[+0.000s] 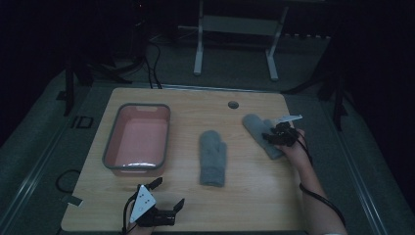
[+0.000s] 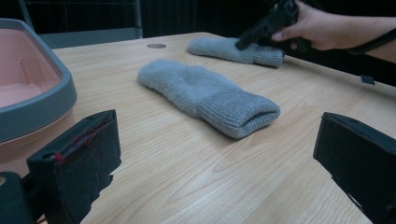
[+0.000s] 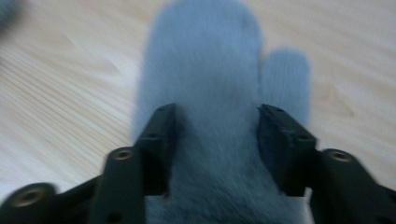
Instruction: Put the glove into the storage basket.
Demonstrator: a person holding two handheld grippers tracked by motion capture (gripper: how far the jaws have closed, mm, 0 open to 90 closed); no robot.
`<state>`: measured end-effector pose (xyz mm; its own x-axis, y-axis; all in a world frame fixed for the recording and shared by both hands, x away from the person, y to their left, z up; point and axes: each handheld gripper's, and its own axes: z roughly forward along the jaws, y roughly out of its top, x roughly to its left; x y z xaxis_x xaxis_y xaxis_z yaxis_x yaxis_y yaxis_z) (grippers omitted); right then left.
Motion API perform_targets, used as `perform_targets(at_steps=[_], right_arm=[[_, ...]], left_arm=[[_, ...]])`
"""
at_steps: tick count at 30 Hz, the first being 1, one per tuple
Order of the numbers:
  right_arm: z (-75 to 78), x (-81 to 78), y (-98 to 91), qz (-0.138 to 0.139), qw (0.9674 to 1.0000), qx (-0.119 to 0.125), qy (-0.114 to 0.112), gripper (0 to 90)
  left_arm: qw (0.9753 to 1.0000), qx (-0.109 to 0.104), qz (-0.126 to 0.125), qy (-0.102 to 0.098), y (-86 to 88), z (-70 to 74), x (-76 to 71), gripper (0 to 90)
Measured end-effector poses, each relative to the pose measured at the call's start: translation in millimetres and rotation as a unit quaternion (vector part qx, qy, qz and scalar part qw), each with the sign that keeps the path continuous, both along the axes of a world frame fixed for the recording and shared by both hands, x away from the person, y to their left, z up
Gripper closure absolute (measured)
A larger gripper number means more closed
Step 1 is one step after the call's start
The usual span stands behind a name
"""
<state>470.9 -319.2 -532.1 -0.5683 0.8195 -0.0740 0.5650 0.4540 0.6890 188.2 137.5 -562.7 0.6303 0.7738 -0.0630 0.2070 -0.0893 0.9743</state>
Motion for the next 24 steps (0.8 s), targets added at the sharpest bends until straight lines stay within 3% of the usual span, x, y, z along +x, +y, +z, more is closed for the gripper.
perform_targets(at_steps=[1,6,11,14,17,20,22,24], right_arm=[[-5.0,1.2,0.0,-0.005,0.9999,-0.009,0.006,51.2],[-13.1,1.0,-4.4,-0.017,0.9991,0.033,0.022,68.3],[-10.8,-4.4,-1.1,-0.045,0.9973,0.05,0.029,79.5],[-6.7,-10.7,3.1,-0.066,0.9965,0.048,0.02,81.1],[1.2,-20.7,4.5,-0.097,0.9931,0.066,0.006,81.3],[8.9,-32.0,5.9,-0.117,0.9909,0.065,-0.016,81.3],[12.1,-39.8,4.6,-0.131,0.9877,0.084,-0.016,81.3],[16.7,-48.2,3.9,-0.148,0.985,0.085,-0.023,81.3]], left_arm=[[1.0,-0.003,0.0,0.0,-0.1,-0.1,0.0,1.1],[1.0,-0.004,-0.002,0.002,-0.2,-0.1,-0.6,1.1],[1.0,-0.004,-0.001,0.002,-0.7,0.0,-0.6,1.1],[1.0,-0.007,0.001,0.002,-0.6,0.0,-0.3,1.1],[1.0,-0.006,0.001,0.003,-0.4,-0.1,0.3,1.1],[1.0,-0.008,0.001,0.004,-0.4,-0.4,0.2,1.1],[0.9999,-0.011,0.005,0.003,0.7,-0.1,0.1,1.1],[0.9999,-0.014,0.009,0.003,1.7,0.1,0.2,1.1]])
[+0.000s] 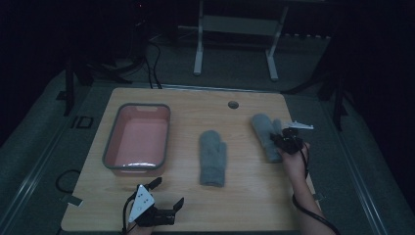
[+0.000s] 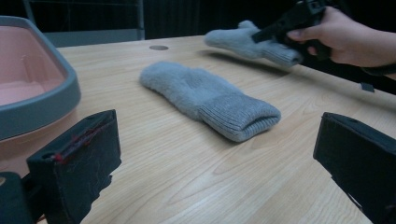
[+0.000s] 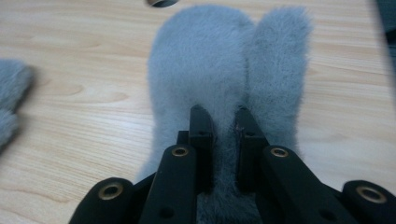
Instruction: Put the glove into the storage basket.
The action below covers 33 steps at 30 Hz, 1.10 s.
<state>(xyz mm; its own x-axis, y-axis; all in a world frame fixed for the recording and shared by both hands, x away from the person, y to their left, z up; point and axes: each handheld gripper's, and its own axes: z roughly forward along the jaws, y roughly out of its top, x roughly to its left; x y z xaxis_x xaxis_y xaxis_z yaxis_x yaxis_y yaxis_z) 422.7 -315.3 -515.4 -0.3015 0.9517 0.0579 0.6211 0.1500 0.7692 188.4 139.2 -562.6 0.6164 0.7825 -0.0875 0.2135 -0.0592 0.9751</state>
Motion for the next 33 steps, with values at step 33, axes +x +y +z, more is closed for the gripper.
perform_targets(at_steps=[33], right_arm=[[-33.9,-104.6,2.3,-0.131,0.9905,0.037,0.022,75.6]], left_arm=[[1.0,0.002,-0.007,-0.005,-3.3,1.9,-0.1,1.1]])
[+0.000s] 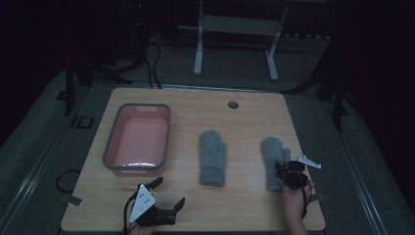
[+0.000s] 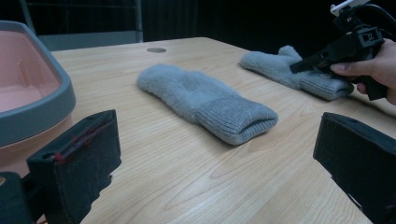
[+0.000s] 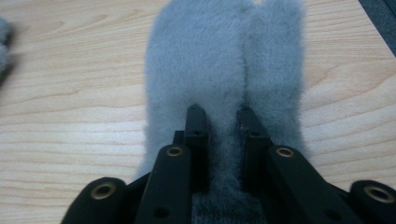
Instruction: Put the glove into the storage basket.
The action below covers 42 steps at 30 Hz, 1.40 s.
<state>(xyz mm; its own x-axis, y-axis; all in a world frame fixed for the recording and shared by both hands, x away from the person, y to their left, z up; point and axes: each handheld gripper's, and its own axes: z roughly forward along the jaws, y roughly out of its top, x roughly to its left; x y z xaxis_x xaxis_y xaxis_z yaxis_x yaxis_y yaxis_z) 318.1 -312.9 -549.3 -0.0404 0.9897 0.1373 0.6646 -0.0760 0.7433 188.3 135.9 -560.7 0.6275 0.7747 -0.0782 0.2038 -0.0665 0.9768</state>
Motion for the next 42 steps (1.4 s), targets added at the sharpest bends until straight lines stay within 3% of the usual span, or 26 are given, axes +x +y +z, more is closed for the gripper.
perform_targets(at_steps=[1,5,8,12,14,15,16,17,20,21,24,26,31,34,37,39,42], right_arm=[[0.0,0.0,0.0,0.0,1.0,0.0,0.0,75.6],[4.9,-0.9,-1.6,0.014,0.9999,0.007,-0.006,59.8],[13.7,-1.1,-2.3,0.046,0.9989,-0.005,-0.01,48.2],[26.4,2.5,-5.0,0.097,0.9941,-0.043,-0.025,48.1],[29.1,4.2,-6.8,0.103,0.9929,-0.052,-0.027,48.1],[32.9,8.3,-11.5,0.134,0.9896,-0.044,-0.028,47.6],[34.5,10.6,-14.3,0.146,0.9878,-0.048,-0.026,47.6],[35.9,12.7,-17.1,0.148,0.9868,-0.061,-0.025,47.7],[37.8,16.0,-23.7,0.157,0.9853,-0.064,-0.021,47.7],[37.9,17.3,-27.9,0.168,0.9824,-0.078,-0.02,47.7],[33.3,17.2,-32.9,0.193,0.9776,-0.085,-0.012,50.7],[30.7,17.3,-34.3,0.195,0.9772,-0.084,-0.009,50.7],[17.3,18.4,-38.4,0.197,0.9792,-0.047,0.004,54.0],[7.3,20.3,-33.2,0.204,0.9774,-0.052,0.015,60.9],[3.6,19.3,-28.1,0.205,0.9767,-0.062,0.008,68.0],[2.6,18.8,-24.7,0.188,0.9806,-0.053,0.012,76.2],[4.3,16.2,-18.8,0.159,0.9855,-0.058,0.009,81.7]], left_arm=[[1.0,0.0,0.0,0.0,0.0,0.0,0.0,1.1],[1.0,-0.001,0.001,0.001,0.2,0.1,-0.1,1.1],[1.0,-0.001,0.001,0.002,0.3,-0.1,-0.1,1.1],[1.0,0.002,-0.002,0.003,-1.3,-0.6,0.4,1.1],[1.0,0.002,-0.002,0.003,-1.3,-0.6,0.4,1.1],[1.0,0.003,-0.004,0.003,-1.6,-0.6,0.5,1.1],[1.0,0.006,-0.004,0.001,-1.4,-0.4,0.9,1.1],[1.0,0.007,-0.003,0.0,-1.0,-0.3,1.3,1.1],[1.0,0.003,-0.002,0.003,0.7,-1.0,3.5,1.1],[1.0,0.006,-0.001,0.003,1.1,-1.3,4.7,1.1],[1.0,0.008,-0.002,0.004,0.8,-1.5,5.2,1.1],[0.9999,0.011,-0.001,0.003,0.2,-1.6,5.4,1.1],[0.9999,0.01,0.001,0.004,1.6,-1.9,6.6,1.1],[0.9999,0.01,0.001,0.004,1.5,-2.2,6.7,1.1],[0.9999,0.011,0.001,0.004,1.2,-2.1,6.4,1.1],[0.9999,0.011,0.0,0.005,1.3,-2.3,6.8,1.1],[0.9999,0.012,0.001,0.005,1.3,-2.4,6.7,1.1]])
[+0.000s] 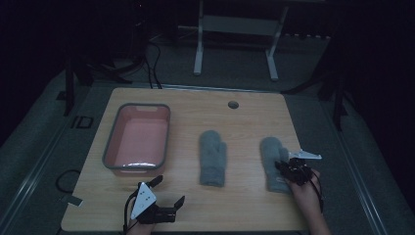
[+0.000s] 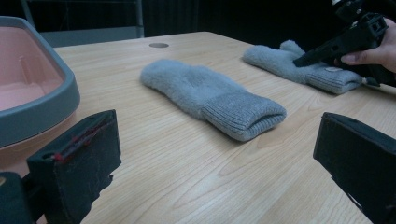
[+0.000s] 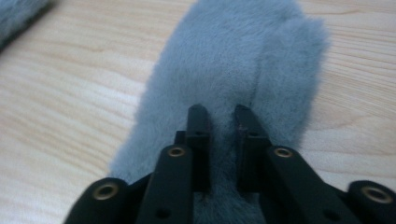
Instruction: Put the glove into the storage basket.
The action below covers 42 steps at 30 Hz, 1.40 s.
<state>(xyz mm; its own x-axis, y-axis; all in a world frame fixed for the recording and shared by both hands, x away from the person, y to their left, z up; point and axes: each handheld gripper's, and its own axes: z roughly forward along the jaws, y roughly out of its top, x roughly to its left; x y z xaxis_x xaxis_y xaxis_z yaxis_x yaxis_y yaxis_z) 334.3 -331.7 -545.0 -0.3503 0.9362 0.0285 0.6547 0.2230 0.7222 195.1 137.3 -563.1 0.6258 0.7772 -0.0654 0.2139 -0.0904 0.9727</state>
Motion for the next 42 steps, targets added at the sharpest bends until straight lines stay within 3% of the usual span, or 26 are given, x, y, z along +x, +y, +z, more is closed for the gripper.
perform_targets(at_steps=[8,14,21,28,42], right_arm=[[18.2,-5.1,13.8,-0.038,0.9989,0.023,-0.014,84.5],[33.9,-7.3,30.1,-0.048,0.9977,0.039,-0.028,85.1],[53.4,-4.3,54.7,-0.04,0.9967,0.058,-0.04,85.1],[69.0,-2.2,92.5,-0.002,0.9951,0.079,-0.06,85.0],[71.5,-0.5,162.5,0.014,0.9933,0.112,-0.026,85.0]], left_arm=[[1.0,0.002,-0.002,-0.003,-0.6,0.5,-0.4,1.1],[1.0,-0.001,0.001,-0.003,0.4,0.8,-1.1,1.1],[1.0,0.0,0.0,-0.005,0.0,1.3,-1.9,1.1],[1.0,0.002,0.0,-0.005,-0.5,1.0,-1.3,1.1],[1.0,0.0,-0.001,-0.009,1.0,2.6,-3.1,1.1]])
